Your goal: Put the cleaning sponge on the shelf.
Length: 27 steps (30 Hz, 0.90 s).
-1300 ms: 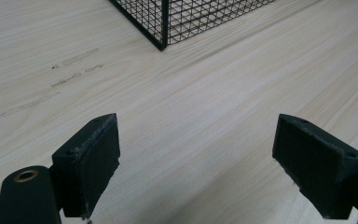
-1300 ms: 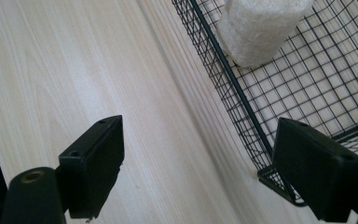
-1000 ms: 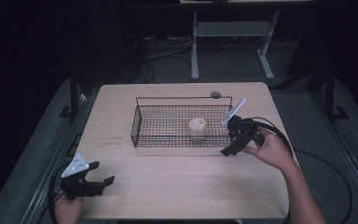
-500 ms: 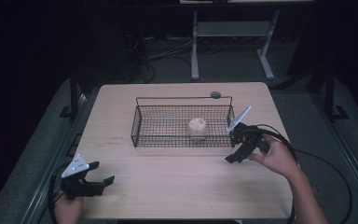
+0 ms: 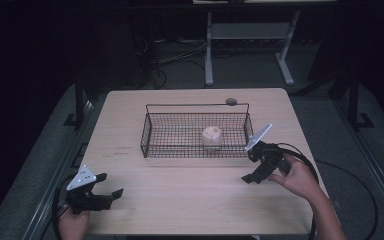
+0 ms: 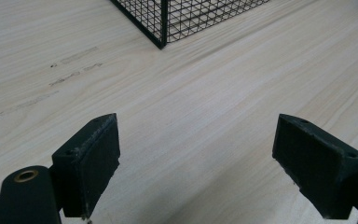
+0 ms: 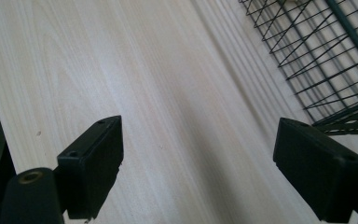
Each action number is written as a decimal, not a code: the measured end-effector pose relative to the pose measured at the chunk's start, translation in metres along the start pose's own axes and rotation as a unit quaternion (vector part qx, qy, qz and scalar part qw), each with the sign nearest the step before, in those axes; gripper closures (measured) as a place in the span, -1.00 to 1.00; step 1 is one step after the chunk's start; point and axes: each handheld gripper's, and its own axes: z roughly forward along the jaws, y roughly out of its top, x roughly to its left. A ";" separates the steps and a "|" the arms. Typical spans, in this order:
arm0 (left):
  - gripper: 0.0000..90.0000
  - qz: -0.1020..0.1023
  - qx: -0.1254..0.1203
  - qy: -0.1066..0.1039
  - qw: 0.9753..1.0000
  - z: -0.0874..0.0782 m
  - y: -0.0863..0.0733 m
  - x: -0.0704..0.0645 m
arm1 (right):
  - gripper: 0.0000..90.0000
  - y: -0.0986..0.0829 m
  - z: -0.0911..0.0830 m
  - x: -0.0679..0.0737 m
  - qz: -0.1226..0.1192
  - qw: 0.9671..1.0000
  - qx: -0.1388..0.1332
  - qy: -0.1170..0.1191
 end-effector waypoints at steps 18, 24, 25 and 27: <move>-0.70 0.002 0.003 0.001 1.000 0.000 0.000 0.000 | -0.65 -0.017 0.010 0.013 -0.003 1.000 -0.007 0.008; -0.70 0.002 0.002 0.000 1.000 0.001 0.001 -0.001 | -0.65 -0.022 0.010 0.015 -0.001 1.000 -0.009 0.006; -0.70 0.002 0.001 0.000 1.000 0.001 0.001 -0.001 | -0.65 -0.024 0.010 0.016 0.000 1.000 -0.012 0.006; -0.70 0.002 0.001 0.000 1.000 0.001 0.001 -0.001 | -0.65 -0.025 0.011 0.016 0.001 1.000 -0.012 0.007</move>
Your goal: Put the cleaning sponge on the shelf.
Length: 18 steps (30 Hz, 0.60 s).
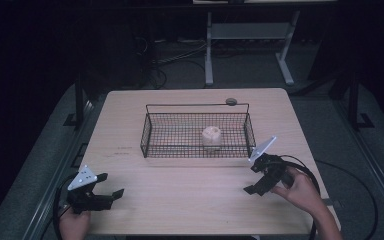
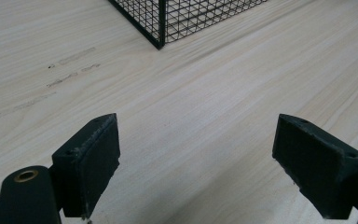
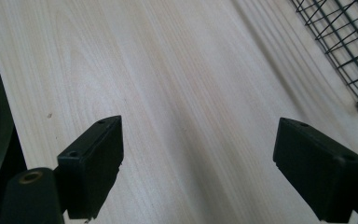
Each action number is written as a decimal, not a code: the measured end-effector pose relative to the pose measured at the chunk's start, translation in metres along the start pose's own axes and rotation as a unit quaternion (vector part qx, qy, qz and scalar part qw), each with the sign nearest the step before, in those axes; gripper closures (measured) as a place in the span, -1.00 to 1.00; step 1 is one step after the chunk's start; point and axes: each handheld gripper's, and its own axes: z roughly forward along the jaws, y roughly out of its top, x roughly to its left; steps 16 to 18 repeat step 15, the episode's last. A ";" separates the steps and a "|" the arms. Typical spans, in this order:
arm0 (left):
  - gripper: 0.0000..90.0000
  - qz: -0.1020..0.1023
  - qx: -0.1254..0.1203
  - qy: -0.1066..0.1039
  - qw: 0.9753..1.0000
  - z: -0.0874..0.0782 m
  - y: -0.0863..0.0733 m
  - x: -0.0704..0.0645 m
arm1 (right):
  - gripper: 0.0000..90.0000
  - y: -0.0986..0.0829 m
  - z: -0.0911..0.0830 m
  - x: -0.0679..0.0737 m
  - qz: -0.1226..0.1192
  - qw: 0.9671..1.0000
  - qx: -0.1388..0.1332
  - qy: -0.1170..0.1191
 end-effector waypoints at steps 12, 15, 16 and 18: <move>-0.70 0.002 0.001 -0.001 1.000 0.001 0.000 0.000 | -0.65 -0.012 0.005 0.007 0.007 1.000 -0.012 -0.001; -0.70 0.002 0.003 -0.001 1.000 0.002 0.001 0.001 | -0.65 -0.013 0.006 0.009 0.005 1.000 -0.009 -0.003; -0.70 0.002 0.003 -0.001 1.000 0.002 0.001 0.001 | -0.65 -0.013 0.006 0.009 0.005 1.000 -0.009 -0.003; -0.70 0.002 0.003 -0.001 1.000 0.002 0.001 0.001 | -0.65 -0.013 0.006 0.009 0.005 1.000 -0.009 -0.003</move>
